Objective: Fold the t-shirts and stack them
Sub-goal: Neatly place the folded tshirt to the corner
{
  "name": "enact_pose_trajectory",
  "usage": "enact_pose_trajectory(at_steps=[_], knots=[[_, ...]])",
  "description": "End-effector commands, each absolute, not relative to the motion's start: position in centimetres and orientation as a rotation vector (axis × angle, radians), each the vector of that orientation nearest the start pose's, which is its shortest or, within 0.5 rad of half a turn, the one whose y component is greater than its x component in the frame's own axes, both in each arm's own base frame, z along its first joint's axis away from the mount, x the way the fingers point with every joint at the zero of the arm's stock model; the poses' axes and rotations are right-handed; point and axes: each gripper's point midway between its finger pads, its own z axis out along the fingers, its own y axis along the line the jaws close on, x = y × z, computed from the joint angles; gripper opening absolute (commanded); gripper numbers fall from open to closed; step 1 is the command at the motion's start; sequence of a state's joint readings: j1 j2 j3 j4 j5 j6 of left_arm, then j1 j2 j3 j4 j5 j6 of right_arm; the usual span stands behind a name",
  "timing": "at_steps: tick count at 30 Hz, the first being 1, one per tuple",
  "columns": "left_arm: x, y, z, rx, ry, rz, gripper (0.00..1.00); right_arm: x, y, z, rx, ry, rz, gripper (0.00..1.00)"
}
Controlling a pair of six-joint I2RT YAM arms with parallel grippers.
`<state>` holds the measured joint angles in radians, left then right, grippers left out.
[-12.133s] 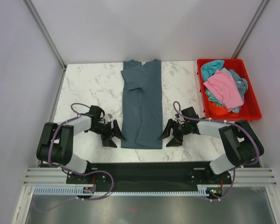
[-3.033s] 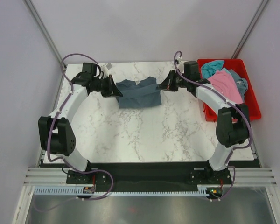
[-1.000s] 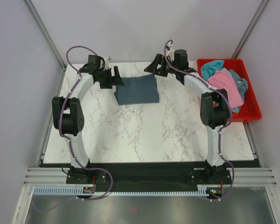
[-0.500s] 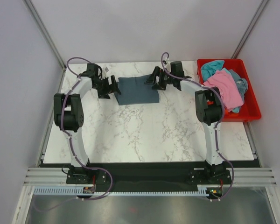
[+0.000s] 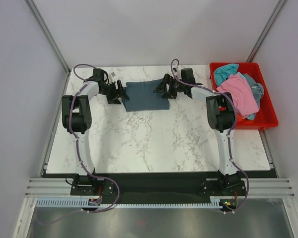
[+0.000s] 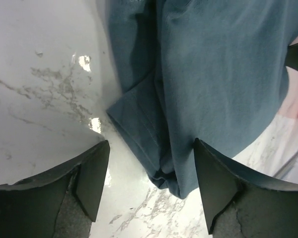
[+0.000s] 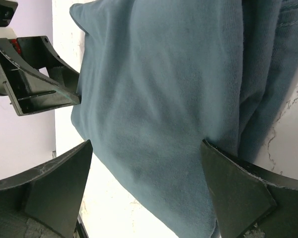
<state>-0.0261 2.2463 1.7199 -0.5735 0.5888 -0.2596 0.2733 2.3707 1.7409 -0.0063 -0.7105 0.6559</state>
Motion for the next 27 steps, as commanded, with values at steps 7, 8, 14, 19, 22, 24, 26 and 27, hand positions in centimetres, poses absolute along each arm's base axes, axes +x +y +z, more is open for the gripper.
enact_pose_trajectory(at_steps=[7, 8, 14, 19, 22, 24, 26, 27], knots=[[49.6, -14.7, 3.2, -0.096, 2.586, -1.097, 0.71, 51.1, 29.4, 4.5, -0.045, 2.35, 1.254, 0.98], [49.8, -14.8, 3.1, -0.092, 2.583, -1.104, 0.71, 51.0, 29.4, 4.6, -0.048, 2.348, 1.253, 0.98], [49.6, -16.0, 3.0, -0.06, 2.564, -1.185, 0.47, 50.5, 29.7, 4.6, -0.061, 2.354, 1.247, 0.98], [49.2, -15.7, 3.4, -0.068, 2.572, -1.156, 0.26, 50.4, 29.5, 4.7, -0.058, 2.366, 1.234, 0.98], [49.0, -15.6, 4.7, -0.052, 2.557, -1.148, 0.14, 50.5, 29.4, 6.1, -0.087, 2.34, 1.23, 0.98], [48.8, -15.7, 6.0, -0.014, 2.533, -1.151, 0.02, 50.6, 29.4, 7.4, -0.13, 2.309, 1.226, 0.98], [48.5, -15.6, 6.6, 0.03, 2.517, -1.149, 0.02, 50.8, 29.2, 10.0, -0.17, 2.261, 1.211, 0.98], [48.2, -15.6, 7.4, 0.054, 2.509, -1.147, 0.02, 50.9, 29.0, 11.0, -0.184, 2.243, 1.199, 0.98]])
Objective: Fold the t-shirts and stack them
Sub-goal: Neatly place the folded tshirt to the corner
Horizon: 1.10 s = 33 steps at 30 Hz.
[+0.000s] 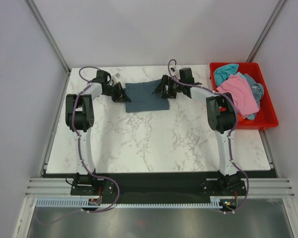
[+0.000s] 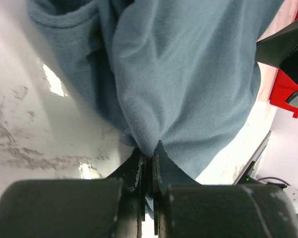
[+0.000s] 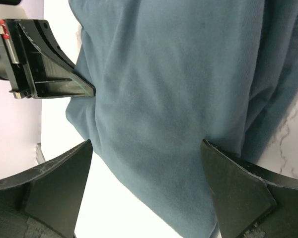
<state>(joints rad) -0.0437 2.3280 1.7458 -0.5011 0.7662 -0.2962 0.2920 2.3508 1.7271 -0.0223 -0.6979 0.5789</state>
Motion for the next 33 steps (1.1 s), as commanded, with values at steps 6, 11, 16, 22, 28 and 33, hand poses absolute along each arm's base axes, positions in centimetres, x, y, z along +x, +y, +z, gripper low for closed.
enact_pose_trajectory(at_steps=[6, 11, 16, 22, 28, 33], knots=[[46.8, -13.9, 8.8, 0.206, 2.524, -0.98, 0.02, 51.7, 25.8, 17.6, -0.283, 2.127, 0.95, 0.98], [44.3, -11.5, 9.3, 0.262, 2.591, -0.879, 0.02, 50.8, 22.4, 20.6, -0.283, 2.101, 0.843, 0.98], [41.4, -7.2, 8.2, 0.289, 2.735, -0.763, 0.02, 49.5, 19.7, 22.9, -0.25, 2.07, 0.81, 0.98], [40.0, -1.0, 7.8, 0.247, 2.813, -0.484, 0.02, 48.7, 17.1, 24.3, -0.2, 2.05, 0.78, 0.98], [39.1, 2.8, 8.4, 0.267, 2.811, -0.216, 0.02, 47.9, 16.0, 24.4, -0.169, 2.05, 0.792, 0.98], [38.5, 4.4, 9.2, 0.27, 2.769, -0.084, 0.02, 47.5, 15.5, 24.7, -0.151, 2.039, 0.789, 0.98]])
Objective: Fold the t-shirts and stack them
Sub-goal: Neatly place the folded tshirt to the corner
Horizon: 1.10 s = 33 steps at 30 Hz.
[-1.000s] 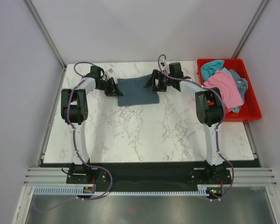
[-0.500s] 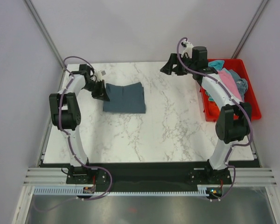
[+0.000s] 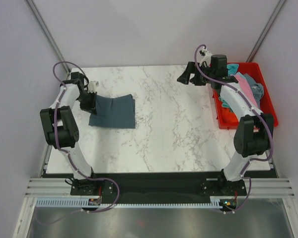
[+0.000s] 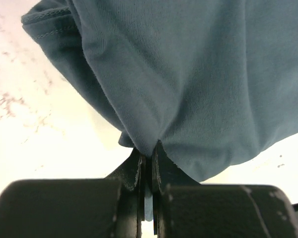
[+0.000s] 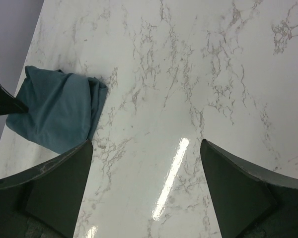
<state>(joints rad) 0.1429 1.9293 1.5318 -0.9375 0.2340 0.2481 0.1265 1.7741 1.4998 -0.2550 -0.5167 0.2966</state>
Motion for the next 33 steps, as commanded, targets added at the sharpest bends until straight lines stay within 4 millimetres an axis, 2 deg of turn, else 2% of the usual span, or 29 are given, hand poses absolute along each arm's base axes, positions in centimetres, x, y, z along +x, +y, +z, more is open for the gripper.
enact_pose_trajectory(at_steps=[1, 7, 8, 11, 15, 21, 22, 23, 24, 29, 33], knots=[[38.5, 4.7, 9.2, 0.279, 2.762, -0.067, 0.02, 47.5, 15.4, 24.8, -0.148, 2.038, 0.791, 0.98], [37.2, 7.9, 8.6, 0.28, 2.76, 0.062, 0.02, 47.5, 15.3, 25.3, -0.146, 2.026, 0.794, 0.98], [37.1, 9.1, 8.5, 0.251, 2.762, 0.092, 0.02, 47.6, 15.2, 25.4, -0.142, 2.024, 0.792, 0.98], [36.3, 11.1, 8.0, 0.216, 2.78, 0.126, 0.02, 47.7, 15.1, 25.3, -0.139, 2.025, 0.793, 0.98], [35.1, 12.6, 7.1, 0.151, 2.812, 0.125, 0.02, 47.8, 15.0, 25.1, -0.132, 2.027, 0.797, 0.98], [34.5, 14.8, 6.3, 0.066, 2.838, 0.128, 0.02, 47.9, 15.1, 25.2, -0.13, 2.024, 0.803, 0.98], [34.5, 15.1, 6.2, 0.056, 2.838, 0.13, 0.02, 47.9, 15.1, 25.1, -0.128, 2.027, 0.802, 0.98], [36.1, 20.1, 7.7, 0.012, 2.761, 0.454, 0.02, 47.9, 15.0, 25.2, -0.126, 2.024, 0.802, 0.98], [36.1, 21.0, 7.5, 0.108, 2.774, 0.484, 0.02, 47.9, 15.0, 25.3, -0.128, 2.021, 0.8, 0.98], [37.1, 24.0, 8.1, 0.079, 2.757, 0.573, 0.02, 47.9, 14.6, 24.9, -0.116, 2.029, 0.796, 0.98], [37.9, 25.2, 8.2, 0.091, 2.751, 0.617, 0.02, 47.9, 14.4, 24.9, -0.112, 2.029, 0.792, 0.98]])
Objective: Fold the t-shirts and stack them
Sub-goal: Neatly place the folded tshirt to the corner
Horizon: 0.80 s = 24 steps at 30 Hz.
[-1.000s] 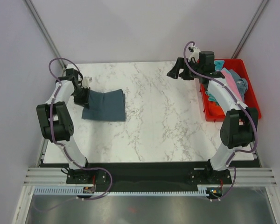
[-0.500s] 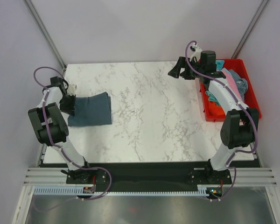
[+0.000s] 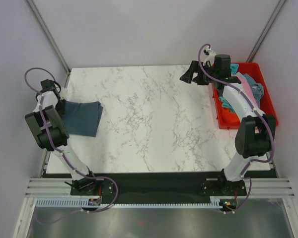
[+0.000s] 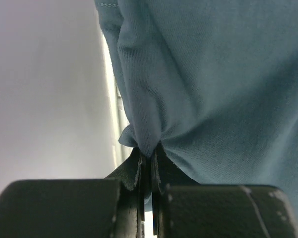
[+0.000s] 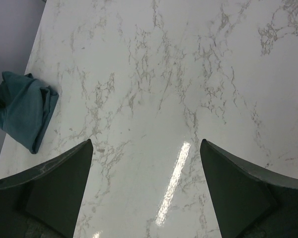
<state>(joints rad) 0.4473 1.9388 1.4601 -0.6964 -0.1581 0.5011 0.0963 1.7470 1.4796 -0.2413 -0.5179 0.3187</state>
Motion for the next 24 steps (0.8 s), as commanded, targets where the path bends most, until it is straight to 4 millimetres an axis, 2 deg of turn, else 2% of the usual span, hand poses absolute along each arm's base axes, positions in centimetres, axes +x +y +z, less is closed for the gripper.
enact_pose_trajectory(at_steps=[1, 8, 13, 24], knots=[[38.3, 25.6, 8.2, 0.087, 2.749, 0.632, 0.02, 48.0, 14.3, 24.8, -0.109, 2.032, 0.792, 0.98], [40.1, 27.3, 8.2, 0.053, 2.738, 0.697, 0.02, 47.9, 14.3, 24.6, -0.109, 2.035, 0.785, 0.98], [40.3, 27.8, 8.1, 0.019, 2.739, 0.716, 0.02, 48.1, 14.1, 24.7, -0.104, 2.031, 0.775, 0.98], [39.0, 26.3, 6.7, -0.156, 2.78, 0.63, 0.02, 48.4, 13.9, 24.3, -0.101, 2.038, 0.775, 0.98]])
